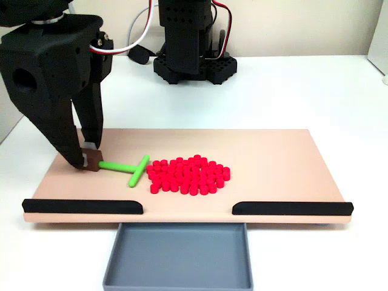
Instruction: Push granules from right to the grey container
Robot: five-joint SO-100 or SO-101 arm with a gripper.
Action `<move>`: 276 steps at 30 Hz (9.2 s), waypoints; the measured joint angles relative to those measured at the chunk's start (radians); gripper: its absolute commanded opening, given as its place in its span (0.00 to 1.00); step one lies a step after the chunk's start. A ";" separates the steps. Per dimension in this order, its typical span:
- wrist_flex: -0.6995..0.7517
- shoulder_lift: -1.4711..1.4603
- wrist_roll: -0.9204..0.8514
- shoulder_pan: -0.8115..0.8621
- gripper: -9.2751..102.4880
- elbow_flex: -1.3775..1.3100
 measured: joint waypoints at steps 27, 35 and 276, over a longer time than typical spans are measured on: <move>0.000 -0.006 0.000 -0.028 0.08 -0.002; 0.000 -0.006 0.000 -0.028 0.08 -0.002; 0.000 -0.006 0.759 -0.156 0.08 -0.005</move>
